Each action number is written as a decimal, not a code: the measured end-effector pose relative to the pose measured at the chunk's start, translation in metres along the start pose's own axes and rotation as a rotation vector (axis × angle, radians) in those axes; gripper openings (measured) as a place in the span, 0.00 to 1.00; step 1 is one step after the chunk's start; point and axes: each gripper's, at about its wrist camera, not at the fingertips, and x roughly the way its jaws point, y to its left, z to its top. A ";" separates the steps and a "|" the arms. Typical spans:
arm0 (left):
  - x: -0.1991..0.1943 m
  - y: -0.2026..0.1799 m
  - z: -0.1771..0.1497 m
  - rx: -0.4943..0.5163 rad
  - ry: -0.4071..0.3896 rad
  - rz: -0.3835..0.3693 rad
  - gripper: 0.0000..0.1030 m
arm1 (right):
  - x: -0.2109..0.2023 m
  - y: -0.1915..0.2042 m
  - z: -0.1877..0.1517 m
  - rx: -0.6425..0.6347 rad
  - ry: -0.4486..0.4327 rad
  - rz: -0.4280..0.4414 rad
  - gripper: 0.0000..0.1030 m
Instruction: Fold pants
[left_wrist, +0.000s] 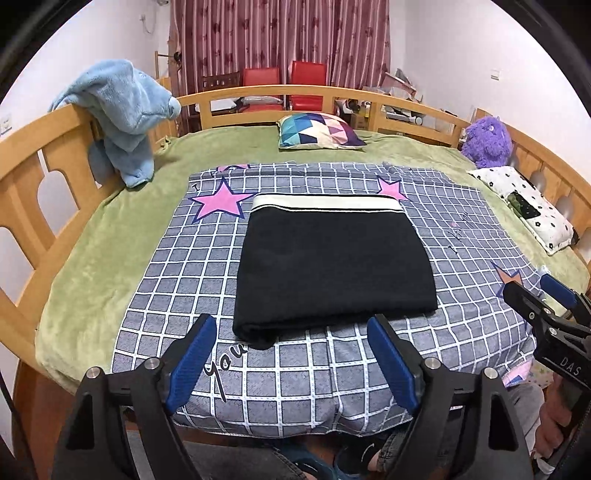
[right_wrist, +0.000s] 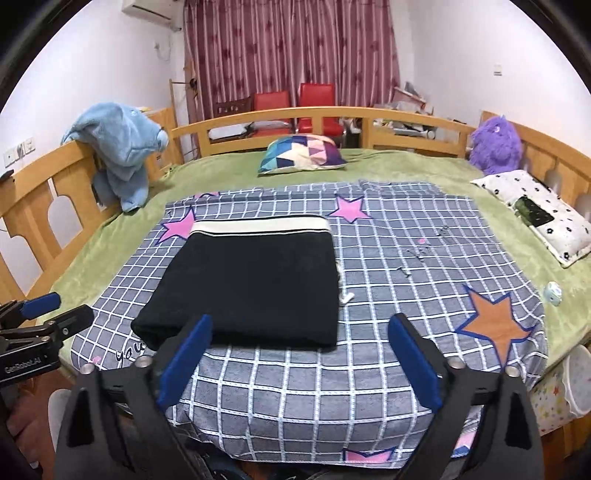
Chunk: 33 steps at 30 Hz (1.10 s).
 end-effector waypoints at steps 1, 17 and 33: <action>-0.003 -0.002 0.000 0.001 -0.003 0.008 0.81 | -0.002 -0.002 -0.001 0.002 0.001 -0.009 0.95; -0.018 -0.020 -0.002 0.012 -0.039 0.053 0.84 | -0.019 -0.017 -0.008 0.027 0.001 -0.040 0.99; -0.020 -0.021 -0.002 0.000 -0.034 0.047 0.84 | -0.020 -0.017 -0.007 0.034 0.000 -0.059 0.99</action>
